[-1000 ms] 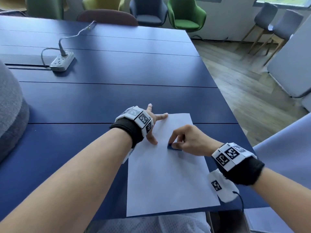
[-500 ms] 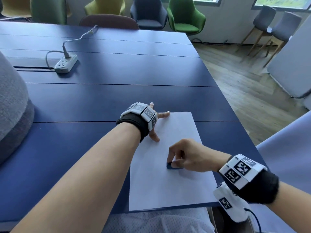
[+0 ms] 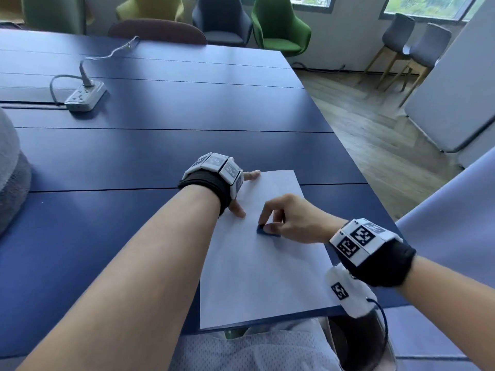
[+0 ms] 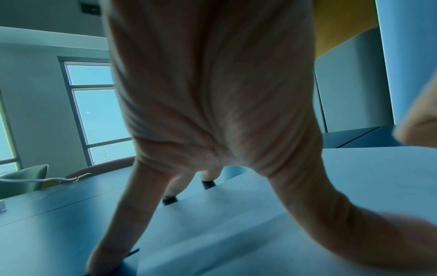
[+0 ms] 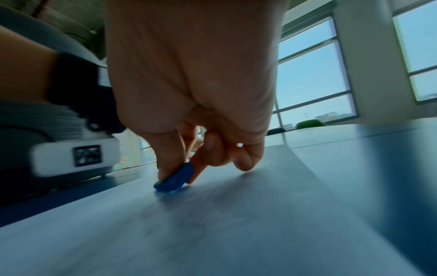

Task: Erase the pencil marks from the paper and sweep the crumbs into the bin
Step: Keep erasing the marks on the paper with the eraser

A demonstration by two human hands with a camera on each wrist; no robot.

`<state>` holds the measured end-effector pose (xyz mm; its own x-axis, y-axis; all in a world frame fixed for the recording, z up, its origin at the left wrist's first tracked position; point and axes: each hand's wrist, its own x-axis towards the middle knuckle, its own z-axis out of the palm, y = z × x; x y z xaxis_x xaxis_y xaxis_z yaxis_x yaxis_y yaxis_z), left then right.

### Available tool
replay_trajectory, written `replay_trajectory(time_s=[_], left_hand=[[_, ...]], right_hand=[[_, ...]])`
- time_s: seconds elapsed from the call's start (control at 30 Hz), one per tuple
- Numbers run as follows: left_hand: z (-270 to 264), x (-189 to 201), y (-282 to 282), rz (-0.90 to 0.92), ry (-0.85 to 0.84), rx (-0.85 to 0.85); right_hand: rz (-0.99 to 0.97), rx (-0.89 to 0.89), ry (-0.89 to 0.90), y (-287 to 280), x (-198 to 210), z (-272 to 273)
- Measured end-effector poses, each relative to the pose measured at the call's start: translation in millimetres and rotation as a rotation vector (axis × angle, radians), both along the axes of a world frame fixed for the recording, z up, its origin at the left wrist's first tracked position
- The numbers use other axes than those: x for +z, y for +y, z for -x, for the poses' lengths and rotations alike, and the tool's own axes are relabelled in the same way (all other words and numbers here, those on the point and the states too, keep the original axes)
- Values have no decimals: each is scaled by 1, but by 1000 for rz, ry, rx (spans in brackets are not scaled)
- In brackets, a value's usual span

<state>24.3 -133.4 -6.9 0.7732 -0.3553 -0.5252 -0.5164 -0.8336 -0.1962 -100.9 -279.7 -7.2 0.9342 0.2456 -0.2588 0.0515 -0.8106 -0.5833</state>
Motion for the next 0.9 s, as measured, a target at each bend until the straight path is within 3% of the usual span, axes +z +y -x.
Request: replay_trajectory(time_s=[0.07,0.2,0.33,0.5,0.63,0.77,0.9], left_hand=[[0,0,1,12,1,-11],[-2,-3,3,33,5,-38],[-3,-5,2,16,-9,-23],[-4,-4,-1,-3,-27,-54],[-5,-7,-1,-7,-28,-71],[-6,-6,-1,-4,-11,-68],[-5,-6,-1,-7,-16,-67]], right_hand=[[-8,1,4,4,-3,2],[18,176,96,13,-1,14],[-8,-10,-11,-1,-2,-1],[-2,181,135,1,-2,28],[-34,-13,-5,-9,-6,20],[21,189,134,-2,-4,39],[-7,73,35,-6,-5,28]])
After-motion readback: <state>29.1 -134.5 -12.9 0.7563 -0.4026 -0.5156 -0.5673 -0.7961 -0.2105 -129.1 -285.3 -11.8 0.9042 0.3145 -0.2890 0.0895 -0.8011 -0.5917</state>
